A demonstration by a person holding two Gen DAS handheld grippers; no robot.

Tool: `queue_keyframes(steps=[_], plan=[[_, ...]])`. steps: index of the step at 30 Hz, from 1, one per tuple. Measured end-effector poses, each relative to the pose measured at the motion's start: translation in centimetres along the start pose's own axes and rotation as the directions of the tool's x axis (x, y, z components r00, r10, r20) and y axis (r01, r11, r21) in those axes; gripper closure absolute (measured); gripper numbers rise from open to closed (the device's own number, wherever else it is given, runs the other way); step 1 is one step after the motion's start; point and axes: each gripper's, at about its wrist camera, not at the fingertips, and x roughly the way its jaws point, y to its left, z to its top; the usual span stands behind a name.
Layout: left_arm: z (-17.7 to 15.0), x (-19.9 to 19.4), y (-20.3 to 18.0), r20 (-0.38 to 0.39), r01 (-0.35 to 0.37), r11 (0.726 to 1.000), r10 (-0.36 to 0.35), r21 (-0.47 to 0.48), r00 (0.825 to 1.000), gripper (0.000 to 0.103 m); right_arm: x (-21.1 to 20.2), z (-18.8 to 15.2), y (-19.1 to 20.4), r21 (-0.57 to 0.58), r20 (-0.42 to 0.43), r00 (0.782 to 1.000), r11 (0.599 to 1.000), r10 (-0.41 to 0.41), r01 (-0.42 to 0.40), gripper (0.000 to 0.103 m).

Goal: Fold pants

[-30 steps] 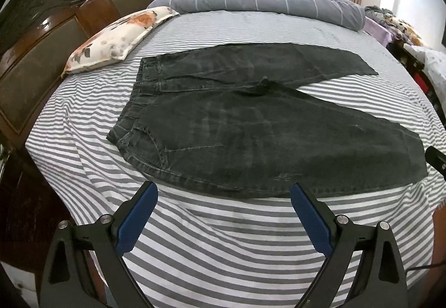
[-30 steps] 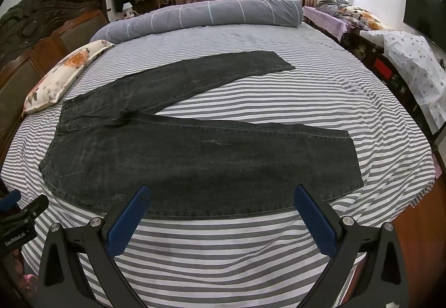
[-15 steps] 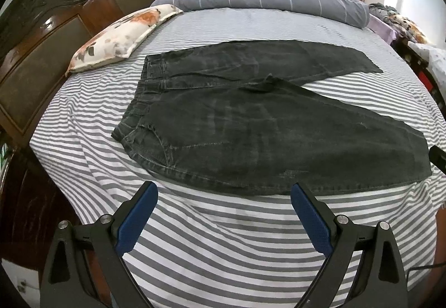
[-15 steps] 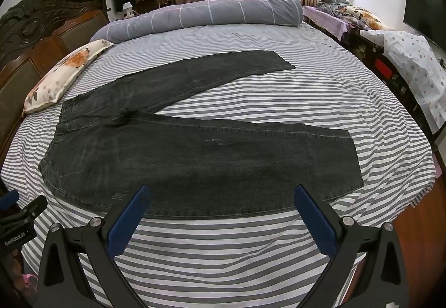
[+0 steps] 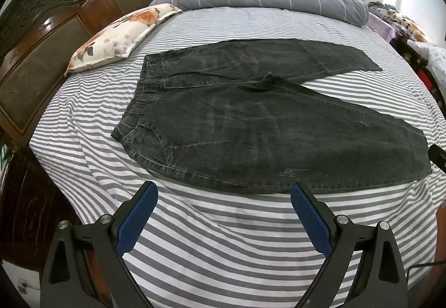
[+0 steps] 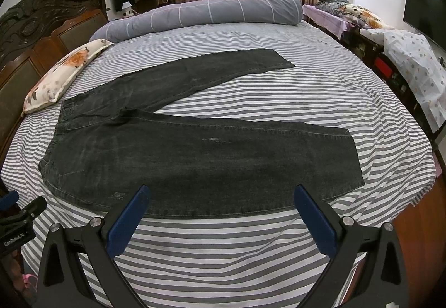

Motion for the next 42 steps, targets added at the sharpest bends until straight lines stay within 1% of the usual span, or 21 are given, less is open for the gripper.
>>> queue_keyframes(steps=[23, 31, 37, 40, 42], plan=[[0.1, 0.1, 0.2, -0.007, 0.002, 1.0, -0.002, 0.001, 1.0, 0.007, 0.0, 0.0, 0.0, 0.0, -0.001, 1.0, 1.0, 0.001, -0.001, 0.001], [0.5, 0.8, 1.3, -0.004, -0.001, 1.0, 0.001, -0.015, 1.0, 0.007, 0.3, -0.2, -0.3, 0.001, 0.008, 1.0, 1.0, 0.015, -0.015, 0.001], [1.9, 2.1, 3.7, 0.002, -0.002, 0.998, 0.002, -0.061, 1.0, 0.007, 0.2, -0.2, -1.3, 0.036, 0.054, 0.997, 0.998, 0.057, -0.059, 0.001], [3.1, 3.1, 5.7, 0.011, -0.012, 0.995, 0.013, -0.096, 1.0, 0.007, 0.6, 0.1, -1.8, 0.057, 0.055, 0.995, 0.995, 0.083, -0.086, 0.001], [4.1, 3.9, 7.3, 0.017, -0.015, 0.993, 0.017, -0.121, 1.0, 0.007, 1.2, 0.3, -1.7, 0.05, 0.046, 0.995, 0.995, 0.087, -0.089, 0.001]])
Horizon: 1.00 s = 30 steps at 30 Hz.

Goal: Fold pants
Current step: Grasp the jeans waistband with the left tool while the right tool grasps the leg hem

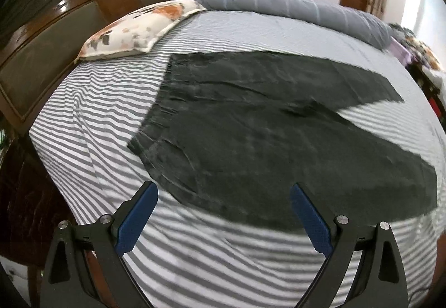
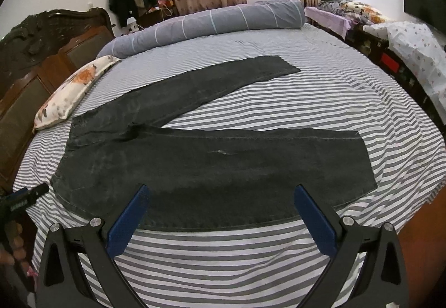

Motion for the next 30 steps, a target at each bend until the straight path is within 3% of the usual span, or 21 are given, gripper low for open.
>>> queue_keyframes(steps=[6, 10, 18, 26, 30], plan=[[4.2, 2.3, 4.4, 0.051, -0.023, 0.999, 0.025, -0.043, 0.998, 0.008, 2.0, 1.6, 1.2, -0.052, -0.025, 1.0, 0.999, -0.006, 0.005, 0.001], [7.1, 4.4, 6.7, 0.08, 0.013, 0.998, -0.008, -0.062, 0.997, 0.02, 3.7, 3.7, 2.1, -0.066, -0.035, 0.999, 0.998, 0.011, -0.013, 0.001], [12.3, 11.1, 10.4, 0.08, 0.2, 0.974, -0.192, -0.107, 0.978, 0.042, 8.5, 9.5, 4.4, -0.071, -0.026, 0.999, 0.997, 0.036, -0.038, 0.001], [16.0, 19.6, 13.7, 0.02, 0.274, 0.944, -0.275, -0.182, 0.961, 0.063, 15.9, 13.5, 7.7, -0.12, -0.06, 0.998, 0.992, 0.026, -0.033, 0.001], [17.3, 22.8, 14.3, 0.0, 0.332, 0.923, -0.339, -0.195, 0.941, 0.068, 18.8, 14.3, 9.7, -0.143, -0.077, 0.996, 0.989, 0.037, -0.048, 0.001]])
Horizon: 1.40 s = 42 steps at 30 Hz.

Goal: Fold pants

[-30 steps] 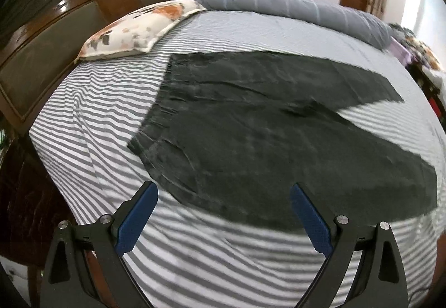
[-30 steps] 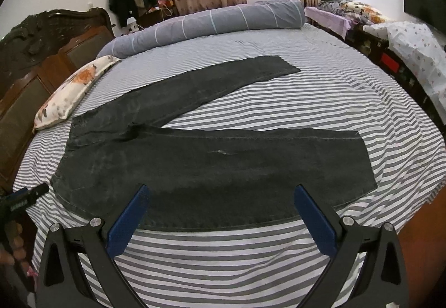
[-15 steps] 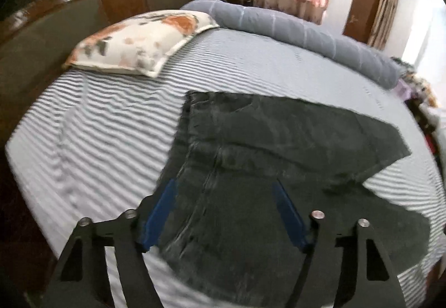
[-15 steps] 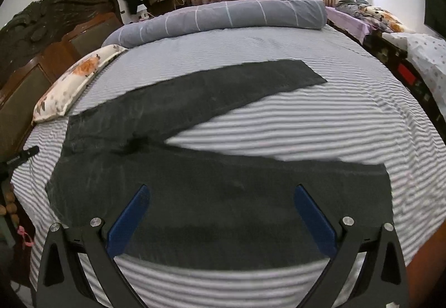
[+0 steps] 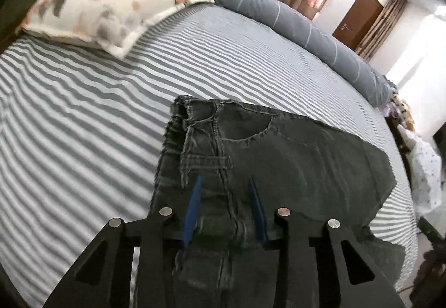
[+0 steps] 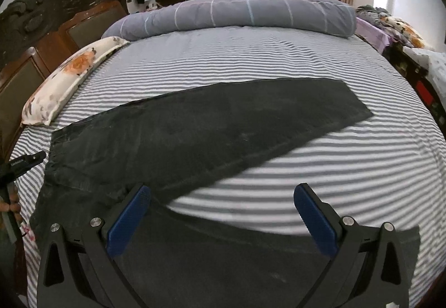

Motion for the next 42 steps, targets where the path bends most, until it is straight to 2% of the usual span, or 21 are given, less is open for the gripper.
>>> queue_keyframes(steps=[5, 8, 10, 15, 20, 24, 30, 34, 35, 37, 39, 42], plan=[[0.9, 2.6, 1.2, -0.029, -0.014, 1.0, 0.014, -0.009, 0.999, 0.069, 3.2, 1.3, 2.1, -0.046, -0.02, 1.0, 0.999, 0.014, -0.015, 0.001], [0.8, 2.6, 2.1, -0.02, 0.003, 0.999, -0.003, -0.036, 1.0, 0.069, 4.4, 2.1, 2.8, -0.056, -0.021, 1.0, 0.998, 0.021, -0.022, 0.001], [0.5, 2.4, 2.5, -0.016, -0.018, 0.999, 0.018, -0.027, 1.0, 0.069, 5.1, 2.5, 3.2, -0.066, -0.019, 1.0, 0.998, 0.021, -0.022, 0.001], [0.5, 3.1, 3.3, -0.029, -0.02, 1.0, 0.019, -0.021, 0.999, 0.069, 6.6, 2.8, 4.0, -0.078, -0.029, 0.999, 0.997, 0.02, -0.022, 0.001], [2.2, 4.3, 2.7, -0.023, -0.016, 1.0, 0.016, -0.003, 1.0, 0.069, 7.7, 3.3, 4.7, -0.11, -0.037, 0.999, 0.994, 0.013, -0.017, 0.001], [4.3, 5.7, 2.1, -0.035, 0.015, 1.0, -0.015, -0.004, 0.999, 0.069, 8.9, 4.5, 5.2, -0.147, -0.042, 0.999, 0.989, 0.017, -0.023, 0.001], [5.9, 7.5, 2.3, -0.034, 0.044, 0.997, -0.046, -0.068, 0.998, 0.066, 12.8, 7.7, 5.8, -0.263, -0.119, 0.99, 0.959, 0.073, -0.102, 0.001], [5.7, 7.4, 2.7, 0.027, 0.081, 0.985, -0.078, -0.152, 0.997, 0.066, 15.6, 10.3, 6.2, -0.311, -0.163, 0.982, 0.939, 0.098, -0.145, 0.001], [5.6, 7.1, 2.6, 0.044, 0.076, 0.985, -0.07, -0.153, 0.997, 0.079, 16.3, 11.0, 6.3, -0.327, -0.168, 0.981, 0.933, 0.098, -0.15, 0.001], [5.5, 6.2, 2.3, 0.098, 0.048, 0.989, -0.035, -0.138, 0.995, 0.097, 17.3, 12.5, 6.6, -0.348, -0.171, 0.98, 0.924, 0.102, -0.157, 0.001], [5.2, 5.2, 2.3, 0.145, 0.072, 0.987, -0.051, -0.146, 0.988, 0.097, 18.2, 13.6, 7.1, -0.374, -0.173, 0.98, 0.914, 0.1, -0.159, 0.001], [4.6, 3.2, 2.0, 0.241, 0.11, 0.984, -0.073, -0.143, 0.968, 0.097, 19.2, 14.5, 8.3, -0.446, -0.179, 0.978, 0.878, 0.103, -0.174, 0.001]])
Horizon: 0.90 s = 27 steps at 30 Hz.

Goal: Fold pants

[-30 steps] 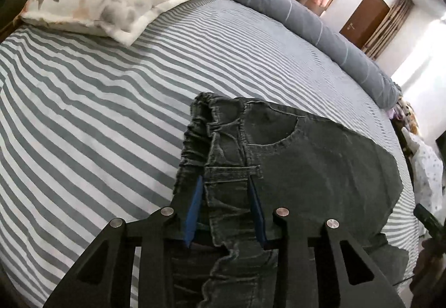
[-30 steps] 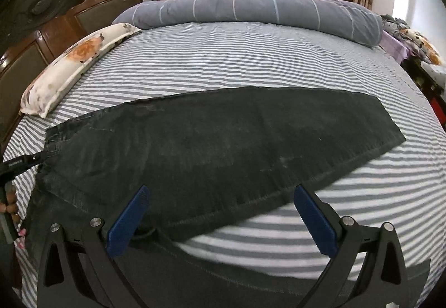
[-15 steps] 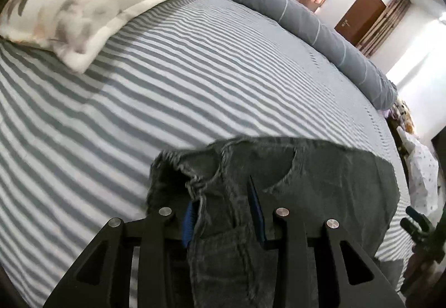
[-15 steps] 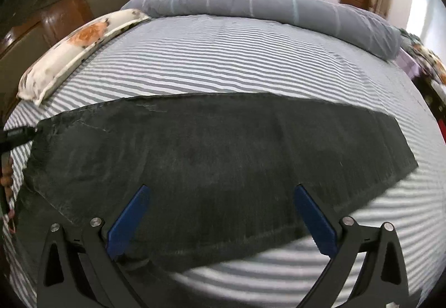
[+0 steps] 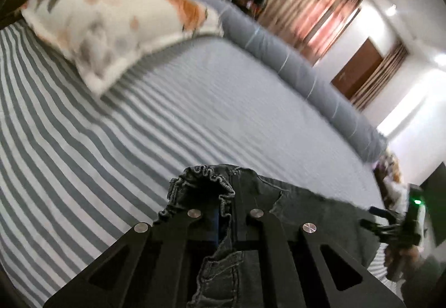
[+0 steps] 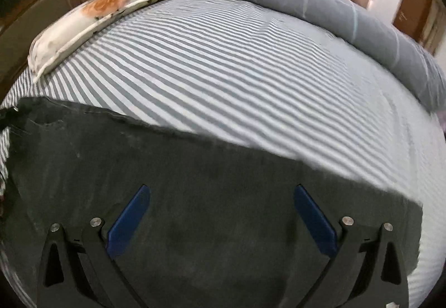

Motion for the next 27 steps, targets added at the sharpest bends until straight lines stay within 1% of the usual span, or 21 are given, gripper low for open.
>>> queue_keyframes(steps=[1, 4, 6, 7, 8, 10, 11, 12, 13, 14, 15, 16, 17, 18, 20, 21, 23, 24, 26, 27], plan=[[-0.2, -0.7, -0.5, 0.028, -0.003, 1.0, 0.002, 0.02, 1.0, 0.097, 0.2, 0.2, 0.2, -0.025, -0.006, 1.0, 1.0, 0.01, -0.01, 0.001], [-0.7, -1.9, -1.1, 0.069, -0.001, 0.999, -0.003, 0.053, 0.998, 0.097, 1.4, 1.6, 1.3, -0.139, -0.046, 0.997, 0.988, 0.063, -0.069, 0.002], [-0.9, -2.5, -1.4, 0.094, 0.003, 0.998, -0.009, 0.069, 0.996, 0.097, 2.1, 2.8, 2.1, -0.217, -0.08, 0.992, 0.97, 0.096, -0.111, 0.003], [-0.9, -2.8, -1.4, 0.105, 0.007, 0.997, -0.015, 0.072, 0.994, 0.097, 2.2, 3.1, 2.2, -0.247, -0.088, 0.991, 0.962, 0.101, -0.12, 0.003], [-0.8, -3.0, -1.5, 0.112, 0.012, 0.997, -0.02, 0.072, 0.993, 0.097, 2.3, 3.6, 2.5, -0.271, -0.095, 0.99, 0.954, 0.106, -0.129, 0.003], [-0.9, -3.3, -1.4, 0.121, 0.023, 0.998, -0.031, 0.064, 0.992, 0.097, 2.8, 4.6, 2.7, -0.302, -0.128, 0.981, 0.936, 0.147, -0.179, 0.006], [-0.8, -3.4, -1.4, 0.124, 0.027, 0.998, -0.034, 0.062, 0.992, 0.097, 3.1, 5.2, 2.9, -0.311, -0.155, 0.972, 0.925, 0.177, -0.218, 0.008], [-0.8, -3.4, -1.5, 0.126, 0.029, 0.998, -0.037, 0.064, 0.991, 0.097, 3.3, 5.8, 3.1, -0.317, -0.176, 0.963, 0.915, 0.203, -0.25, 0.015], [-0.8, -3.5, -1.6, 0.132, 0.028, 0.997, -0.038, 0.07, 0.991, 0.097, 3.6, 6.5, 3.5, -0.322, -0.212, 0.945, 0.895, 0.248, -0.308, 0.016], [-0.9, -3.7, -1.7, 0.14, 0.029, 0.997, -0.039, 0.078, 0.989, 0.097, 3.8, 7.1, 3.9, -0.328, -0.237, 0.931, 0.879, 0.278, -0.346, 0.016], [-1.0, -3.8, -1.8, 0.146, 0.028, 0.996, -0.04, 0.084, 0.988, 0.097, 4.1, 7.7, 4.7, -0.348, -0.262, 0.914, 0.854, 0.308, -0.388, 0.017], [-1.1, -4.0, -2.0, 0.154, 0.028, 0.995, -0.042, 0.092, 0.987, 0.097, 4.2, 8.0, 5.2, -0.362, -0.279, 0.904, 0.836, 0.324, -0.412, 0.017], [-1.1, -4.1, -2.1, 0.159, 0.029, 0.995, -0.043, 0.093, 0.986, 0.097, 4.6, 8.4, 5.9, -0.375, -0.316, 0.881, 0.806, 0.353, -0.458, 0.018], [-1.3, -4.2, -2.1, 0.163, 0.03, 0.995, -0.045, 0.094, 0.986, 0.097, 4.9, 8.8, 6.3, -0.383, -0.344, 0.86, 0.78, 0.376, -0.494, 0.021], [-1.3, -4.4, -2.1, 0.171, 0.037, 0.995, -0.053, 0.094, 0.984, 0.097, 5.7, 9.2, 6.4, -0.374, -0.395, 0.829, 0.756, 0.395, -0.538, 0.022], [-1.3, -4.4, -2.1, 0.175, 0.037, 0.995, -0.053, 0.096, 0.983, 0.097, 6.3, 9.5, 6.1, -0.358, -0.42, 0.813, 0.749, 0.404, -0.557, 0.025], [-1.4, -4.7, -2.2, 0.183, 0.037, 0.994, -0.055, 0.103, 0.982, 0.097, 7.3, 9.5, 5.3, -0.328, -0.459, 0.791, 0.749, 0.406, -0.575, 0.03], [-1.5, -5.1, -2.2, 0.187, 0.041, 0.994, -0.06, 0.102, 0.981, 0.097, 7.7, 9.2, 4.5, -0.316, -0.48, 0.782, 0.753, 0.398, -0.577, 0.032], [-1.5, -5.2, -2.2, 0.189, 0.047, 0.993, -0.066, 0.105, 0.98, 0.097, 8.4, 8.2, 3.1, -0.305, -0.519, 0.772, 0.764, 0.366, -0.568, 0.036], [-1.6, -5.2, -2.2, 0.19, 0.049, 0.993, -0.069, 0.105, 0.979, 0.097, 8.6, 8.0, 2.7, -0.3, -0.531, 0.768, 0.769, 0.357, -0.565, 0.042]])
